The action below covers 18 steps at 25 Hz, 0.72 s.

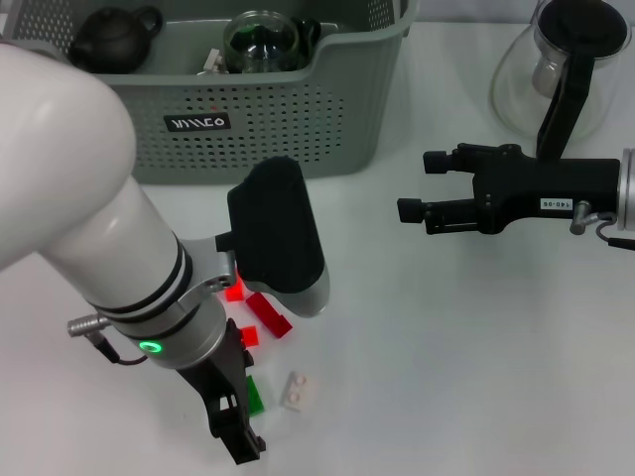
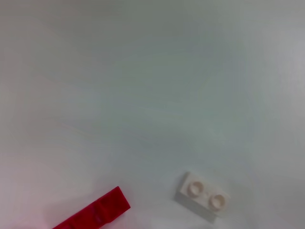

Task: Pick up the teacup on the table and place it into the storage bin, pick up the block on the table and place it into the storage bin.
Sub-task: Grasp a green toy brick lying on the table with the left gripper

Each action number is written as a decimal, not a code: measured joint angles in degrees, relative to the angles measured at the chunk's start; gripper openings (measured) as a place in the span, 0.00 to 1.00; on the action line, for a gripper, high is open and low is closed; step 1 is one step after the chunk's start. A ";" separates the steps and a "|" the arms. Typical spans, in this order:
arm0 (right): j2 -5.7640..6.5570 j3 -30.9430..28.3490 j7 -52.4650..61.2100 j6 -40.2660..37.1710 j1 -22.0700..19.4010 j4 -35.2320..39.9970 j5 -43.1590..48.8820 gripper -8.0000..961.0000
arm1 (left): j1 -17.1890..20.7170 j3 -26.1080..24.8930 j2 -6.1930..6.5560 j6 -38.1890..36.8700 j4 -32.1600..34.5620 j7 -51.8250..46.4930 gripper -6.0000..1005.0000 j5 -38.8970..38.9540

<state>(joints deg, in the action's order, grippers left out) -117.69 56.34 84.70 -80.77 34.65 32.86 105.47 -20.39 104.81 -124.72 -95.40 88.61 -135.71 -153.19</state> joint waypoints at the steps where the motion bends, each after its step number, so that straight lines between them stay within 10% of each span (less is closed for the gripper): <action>1: 0.00 0.00 -0.04 0.00 -0.02 -0.03 0.00 0.98 | 0.00 0.18 0.00 0.06 0.00 -0.02 0.93 0.00; 15: -0.02 0.00 -0.07 -0.01 -0.03 -0.11 0.01 0.98 | -0.05 0.45 0.00 1.56 0.06 -0.57 0.91 -0.02; 18: 0.00 0.00 -0.07 -0.06 -0.03 -0.09 0.01 0.98 | -0.09 0.52 0.00 1.62 0.09 -0.59 0.71 -0.13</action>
<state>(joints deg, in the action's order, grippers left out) -117.69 56.34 84.64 -80.83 34.62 32.77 105.48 -20.48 105.33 -124.72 -93.78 88.70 -136.30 -153.32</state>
